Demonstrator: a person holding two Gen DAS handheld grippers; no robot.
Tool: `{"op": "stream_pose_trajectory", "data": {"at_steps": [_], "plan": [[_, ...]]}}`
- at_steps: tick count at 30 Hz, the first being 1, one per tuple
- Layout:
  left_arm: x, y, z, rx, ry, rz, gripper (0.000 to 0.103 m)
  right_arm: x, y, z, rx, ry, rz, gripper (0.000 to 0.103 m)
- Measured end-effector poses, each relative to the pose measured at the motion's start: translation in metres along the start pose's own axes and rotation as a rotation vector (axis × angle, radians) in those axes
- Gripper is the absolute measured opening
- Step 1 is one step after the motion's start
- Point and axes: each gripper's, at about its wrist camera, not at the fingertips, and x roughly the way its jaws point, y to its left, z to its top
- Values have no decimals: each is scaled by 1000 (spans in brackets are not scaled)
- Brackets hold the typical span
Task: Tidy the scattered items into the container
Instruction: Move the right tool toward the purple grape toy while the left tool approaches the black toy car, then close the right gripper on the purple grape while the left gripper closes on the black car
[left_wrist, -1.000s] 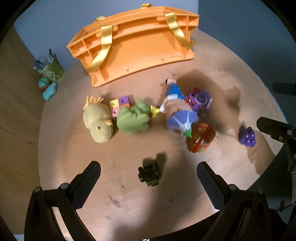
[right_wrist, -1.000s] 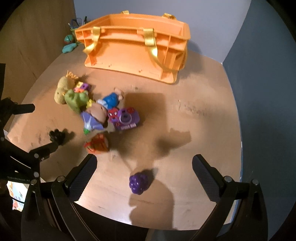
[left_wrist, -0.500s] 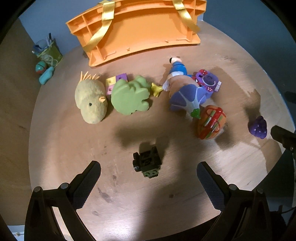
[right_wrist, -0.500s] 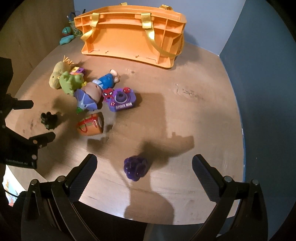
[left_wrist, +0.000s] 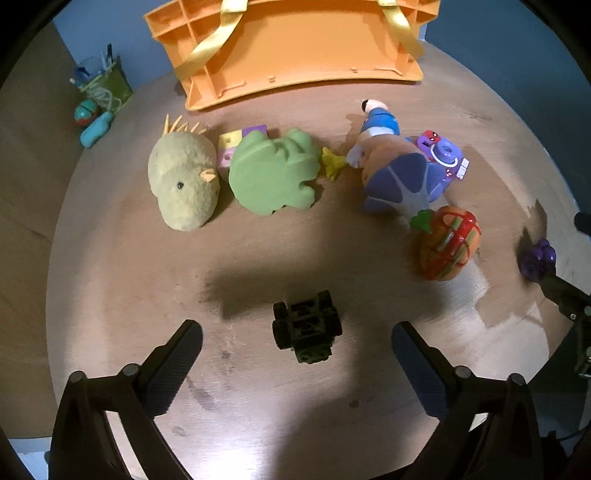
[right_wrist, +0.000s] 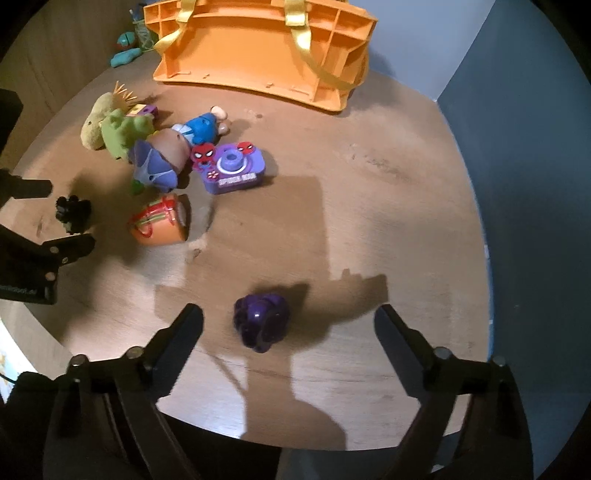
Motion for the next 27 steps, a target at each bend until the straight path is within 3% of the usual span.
{"op": "stream_pose_trajectory", "data": {"at_steps": [3, 13, 17, 25, 27], "plan": [[3, 1, 0, -6, 11, -5, 95, 7, -1, -1, 14, 24, 17, 70], [4, 0, 0, -11, 8, -34, 94, 17, 6, -2, 33, 50, 5, 69], [4, 1, -1, -23, 13, -55, 77, 20, 11, -3, 28, 60, 15, 59], [1, 0, -2, -22, 5, -68, 60, 24, 13, -5, 42, 79, 32, 39], [-1, -2, -3, -19, 1, -69, 51, 23, 14, -5, 42, 78, 28, 34]]}}
